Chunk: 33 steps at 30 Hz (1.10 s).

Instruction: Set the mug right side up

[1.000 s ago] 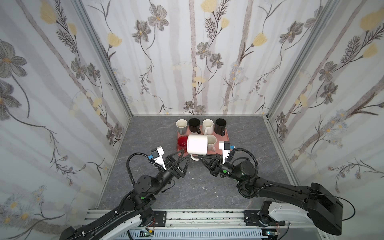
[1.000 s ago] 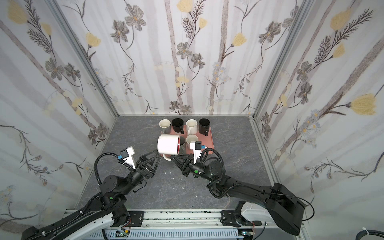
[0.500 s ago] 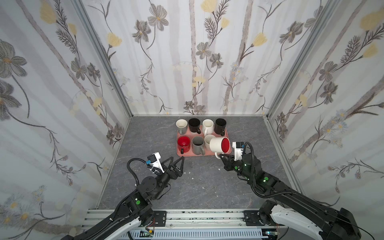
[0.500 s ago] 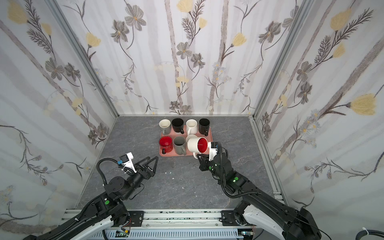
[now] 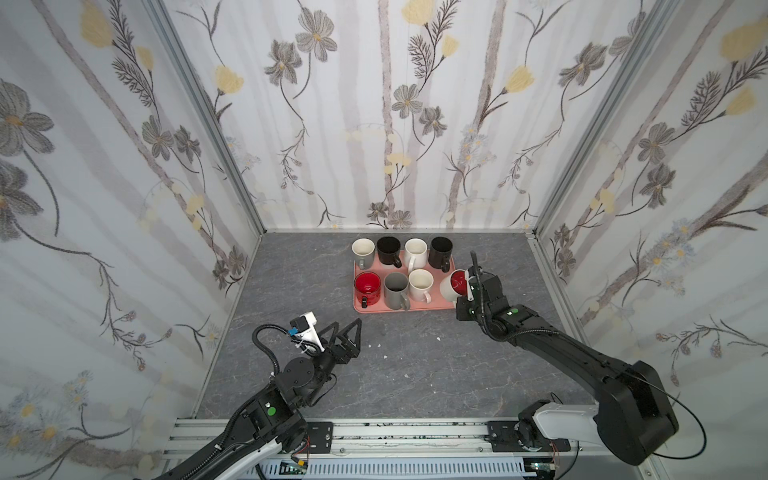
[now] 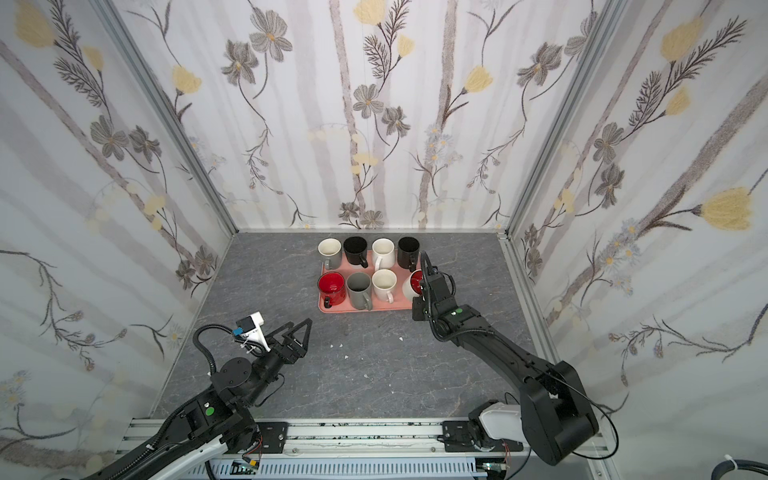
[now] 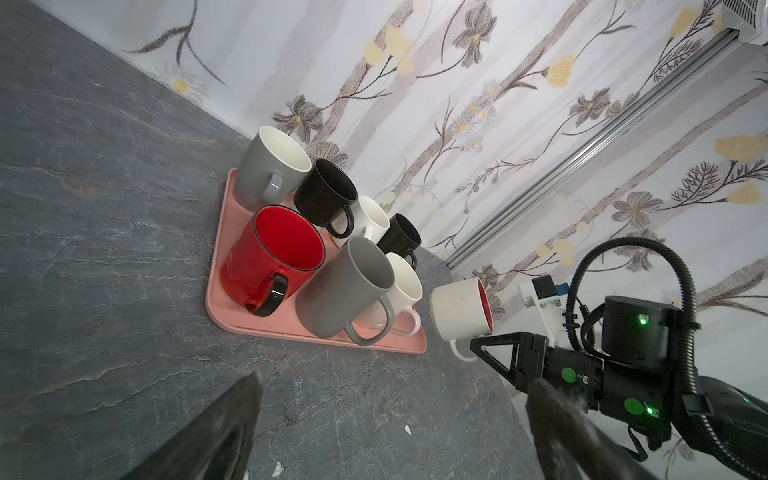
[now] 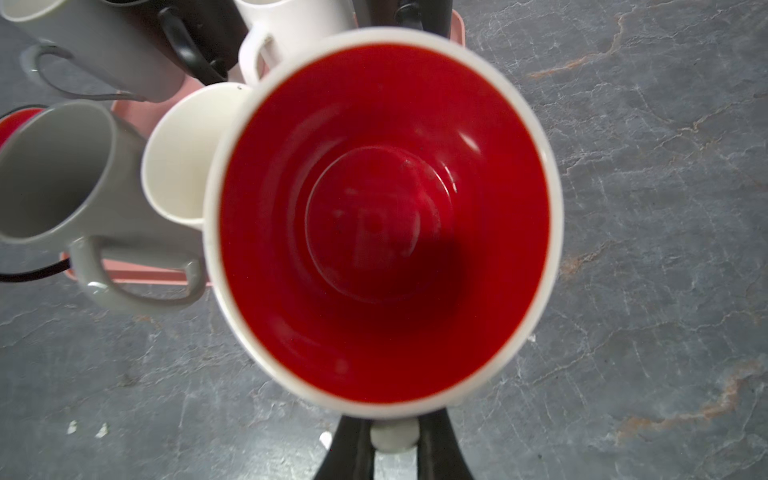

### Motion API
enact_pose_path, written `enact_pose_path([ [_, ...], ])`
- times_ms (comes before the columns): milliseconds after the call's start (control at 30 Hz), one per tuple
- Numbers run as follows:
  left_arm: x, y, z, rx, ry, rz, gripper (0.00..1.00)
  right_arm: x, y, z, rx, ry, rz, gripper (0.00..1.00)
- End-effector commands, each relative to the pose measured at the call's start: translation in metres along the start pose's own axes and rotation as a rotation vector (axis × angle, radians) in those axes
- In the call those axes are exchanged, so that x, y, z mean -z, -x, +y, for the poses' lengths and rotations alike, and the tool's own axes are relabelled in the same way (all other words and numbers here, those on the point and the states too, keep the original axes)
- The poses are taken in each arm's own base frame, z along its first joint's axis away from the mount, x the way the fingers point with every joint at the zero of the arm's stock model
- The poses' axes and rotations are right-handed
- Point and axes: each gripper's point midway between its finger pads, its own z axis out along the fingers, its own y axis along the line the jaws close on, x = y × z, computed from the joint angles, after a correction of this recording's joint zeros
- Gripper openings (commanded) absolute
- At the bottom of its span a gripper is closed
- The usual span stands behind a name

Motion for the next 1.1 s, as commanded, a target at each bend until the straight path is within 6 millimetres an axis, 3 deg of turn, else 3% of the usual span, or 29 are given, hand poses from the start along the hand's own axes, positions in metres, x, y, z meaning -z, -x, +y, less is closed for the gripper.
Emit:
enact_pose_path([
  [0, 0.001, 0.004, 0.001, 0.014, 0.01, -0.015, 1.0, -0.015, 0.02, -0.002, 0.068, -0.045, -0.007, 0.0],
  [200, 0.002, 0.004, 0.001, 0.015, 0.011, -0.013, 1.0, -0.041, 0.013, 0.001, 0.122, -0.065, 0.093, 0.0],
  [233, 0.002, 0.005, 0.001, 0.016, 0.011, -0.015, 1.0, -0.049, 0.005, -0.002, 0.129, -0.077, 0.126, 0.0],
  [567, 0.003, 0.007, 0.001, 0.015, 0.011, -0.024, 1.0, -0.066, -0.011, -0.008, 0.149, -0.111, 0.175, 0.02],
  [633, 0.003, 0.007, 0.001, 0.015, 0.011, -0.023, 1.0, -0.068, -0.013, -0.007, 0.148, -0.109, 0.181, 0.11],
  [733, 0.003, 0.006, 0.001, 0.014, 0.011, -0.018, 1.0, -0.066, -0.011, -0.004, 0.14, -0.098, 0.169, 0.38],
  [800, 0.003, 0.007, 0.001, 0.013, 0.012, -0.02, 1.0, -0.06, -0.005, -0.002, 0.133, -0.087, 0.144, 0.49],
  [1067, 0.004, 0.02, -0.009, -0.001, 0.004, -0.047, 1.0, -0.011, 0.027, 0.005, 0.062, -0.016, -0.034, 0.68],
])
